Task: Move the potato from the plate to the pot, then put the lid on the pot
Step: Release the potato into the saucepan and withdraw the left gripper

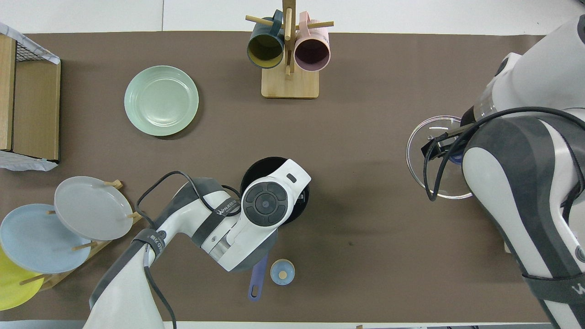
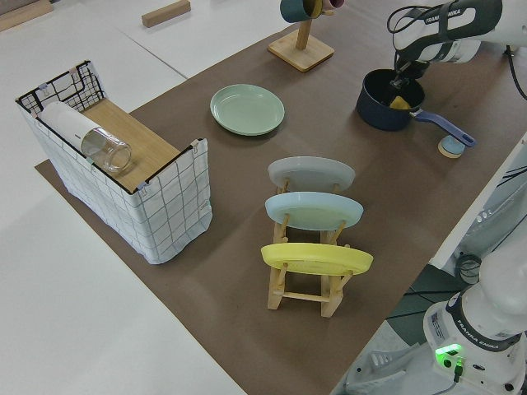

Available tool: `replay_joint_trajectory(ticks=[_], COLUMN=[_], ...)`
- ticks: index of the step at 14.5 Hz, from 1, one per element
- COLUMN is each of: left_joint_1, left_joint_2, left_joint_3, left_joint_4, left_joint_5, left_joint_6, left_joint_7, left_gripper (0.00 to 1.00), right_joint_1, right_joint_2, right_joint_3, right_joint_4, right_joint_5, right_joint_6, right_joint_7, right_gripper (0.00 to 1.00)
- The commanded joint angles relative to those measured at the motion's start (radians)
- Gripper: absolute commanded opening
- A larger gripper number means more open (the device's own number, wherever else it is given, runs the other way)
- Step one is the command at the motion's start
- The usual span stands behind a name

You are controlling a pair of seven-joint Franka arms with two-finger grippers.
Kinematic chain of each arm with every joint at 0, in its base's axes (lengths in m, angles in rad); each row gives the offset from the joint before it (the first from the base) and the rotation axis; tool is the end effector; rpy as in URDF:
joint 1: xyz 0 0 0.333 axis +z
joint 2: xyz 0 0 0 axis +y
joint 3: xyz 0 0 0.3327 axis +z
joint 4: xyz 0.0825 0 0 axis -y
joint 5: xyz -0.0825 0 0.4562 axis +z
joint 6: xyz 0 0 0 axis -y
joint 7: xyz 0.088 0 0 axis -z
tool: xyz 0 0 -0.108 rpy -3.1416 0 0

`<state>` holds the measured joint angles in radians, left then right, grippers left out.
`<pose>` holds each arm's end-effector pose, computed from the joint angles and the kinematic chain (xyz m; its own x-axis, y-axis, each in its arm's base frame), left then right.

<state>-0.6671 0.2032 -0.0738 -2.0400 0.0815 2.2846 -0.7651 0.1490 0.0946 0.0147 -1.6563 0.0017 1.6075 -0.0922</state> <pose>0.4805 -0.4358 0.3187 0.9976 -0.0262 0.0634 -0.0258 -0.9996 -0.0068 0.6402 0.1056 0.5364 0.9574 0.2515 -0.1420 0.2518 -0.9676 -0.0162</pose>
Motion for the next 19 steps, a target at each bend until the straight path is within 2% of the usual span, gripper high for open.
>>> replay_joint_trajectory(ticks=[1,3,6,8,10,11,15,19], left_joint_1=[0.090,0.167,0.358,0.473,0.575,0.608,0.655,0.653], left_joint_2=[-0.100,-0.148,-0.214,-0.234,-0.254,-0.254,-0.261,-0.271], left_joint_3=[-0.001,0.006,0.008,0.009,0.009,0.008,0.008,0.023], left_joint_4=[0.093,0.199,0.299,0.319,0.319,0.319,0.319,0.333], left_joint_5=[-0.033,-0.092,-0.092,-0.094,-0.094,-0.091,-0.089,-0.089], left_joint_6=[-0.199,-0.337,-0.485,-0.554,-0.594,-0.614,-0.642,-0.680], left_joint_7=[0.070,0.160,0.319,0.511,0.675,0.732,0.777,0.770], left_gripper=[1.00,1.00,1.00,1.00,1.00,1.00,1.00,1.00], right_joint_1=[-0.005,0.004,0.156,0.268,0.335,0.357,0.490,0.567], right_joint_2=[-0.004,-0.003,0.010,0.054,0.143,0.158,0.209,0.264], right_joint_3=[0.005,0.005,0.005,0.005,0.005,0.007,0.007,0.007], right_joint_4=[0.012,0.013,0.015,0.055,0.151,0.150,0.144,0.118], right_joint_5=[0.004,0.009,0.015,0.017,0.018,0.020,0.018,0.015], right_joint_6=[-0.017,-0.003,0.069,0.071,0.074,0.110,0.196,0.279], right_joint_7=[0.014,0.043,0.216,0.403,0.498,0.529,0.704,0.781], right_gripper=[0.00,0.00,0.00,0.00,0.00,0.00,0.00,0.00])
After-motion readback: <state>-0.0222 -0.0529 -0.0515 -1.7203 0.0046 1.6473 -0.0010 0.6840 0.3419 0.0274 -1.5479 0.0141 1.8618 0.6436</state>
